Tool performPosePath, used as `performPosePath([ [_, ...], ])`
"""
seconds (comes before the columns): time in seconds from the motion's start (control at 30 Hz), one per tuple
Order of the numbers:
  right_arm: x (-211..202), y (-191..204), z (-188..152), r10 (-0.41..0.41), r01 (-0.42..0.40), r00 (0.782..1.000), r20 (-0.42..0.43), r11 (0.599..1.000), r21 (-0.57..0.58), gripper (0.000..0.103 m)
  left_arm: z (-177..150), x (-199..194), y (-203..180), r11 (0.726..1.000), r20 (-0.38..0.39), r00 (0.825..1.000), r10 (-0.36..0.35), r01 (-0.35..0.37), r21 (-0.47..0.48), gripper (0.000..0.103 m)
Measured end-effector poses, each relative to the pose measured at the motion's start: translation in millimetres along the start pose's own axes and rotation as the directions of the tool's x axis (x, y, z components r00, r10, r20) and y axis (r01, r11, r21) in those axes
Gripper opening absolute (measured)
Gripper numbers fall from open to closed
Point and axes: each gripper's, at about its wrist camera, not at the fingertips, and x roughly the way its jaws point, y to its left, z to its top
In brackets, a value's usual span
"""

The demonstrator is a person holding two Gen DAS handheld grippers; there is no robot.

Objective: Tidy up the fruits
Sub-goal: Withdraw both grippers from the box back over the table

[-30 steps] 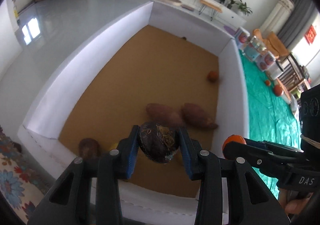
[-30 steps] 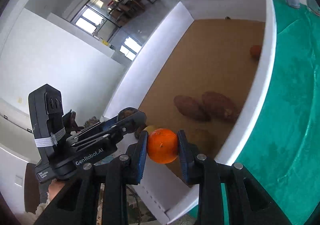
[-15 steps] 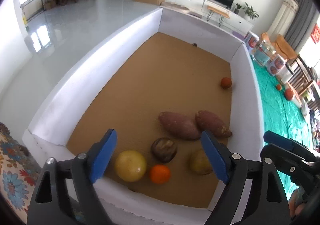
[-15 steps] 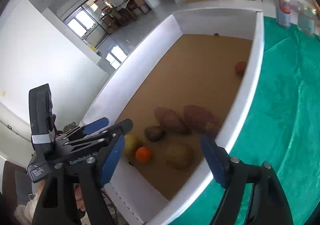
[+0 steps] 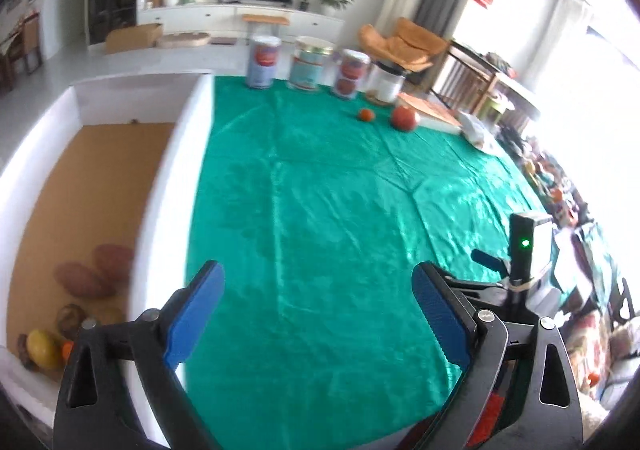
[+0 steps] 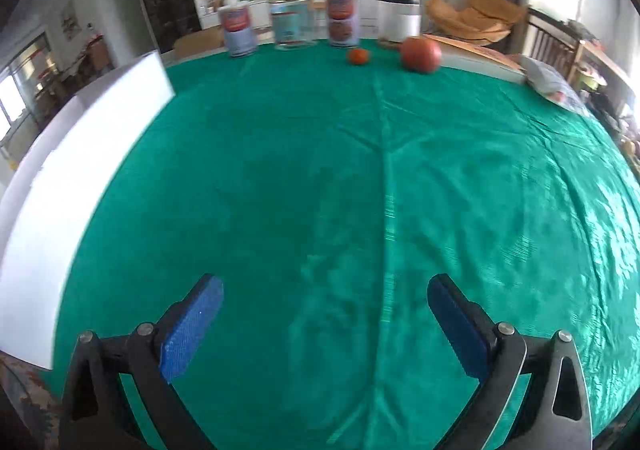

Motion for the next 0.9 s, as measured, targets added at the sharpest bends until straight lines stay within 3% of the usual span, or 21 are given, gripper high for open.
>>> performPosePath([
  [0.1, -1, -29, -17, -0.077, 0.074, 0.996, 0.034, 0.994, 0.075, 0.102, -4, 26, -40, 0.998, -0.052, 0.997, -0.056, 0.058, 0.03, 0.095],
  [0.17, -1, -37, -14, -0.037, 0.031, 0.999, 0.037, 0.99, 0.137, 0.102, -7, 39, -61, 0.996, -0.069, 0.995, -0.074, 0.077, 0.04, 0.095],
  [0.3, -8, -36, -12, -0.078, 0.067, 0.994, 0.082, 0.989, 0.131, 0.102, -16, 66, -81, 0.997, -0.075, 0.996, -0.049, 0.054, 0.063, 0.095],
  [0.6, 1, -34, -12, -0.124, 0.111, 0.989, 0.079, 0.982, 0.153, 0.102, -27, 118, -54, 0.998, -0.081, 0.995, 0.06, -0.058, 0.034, 0.095],
  [0.9, 5, -33, -13, -0.125, 0.114, 0.989, 0.074, 0.983, 0.142, 0.102, -30, 141, -38, 0.99, -0.069, 0.989, 0.128, -0.124, 0.059, 0.095],
])
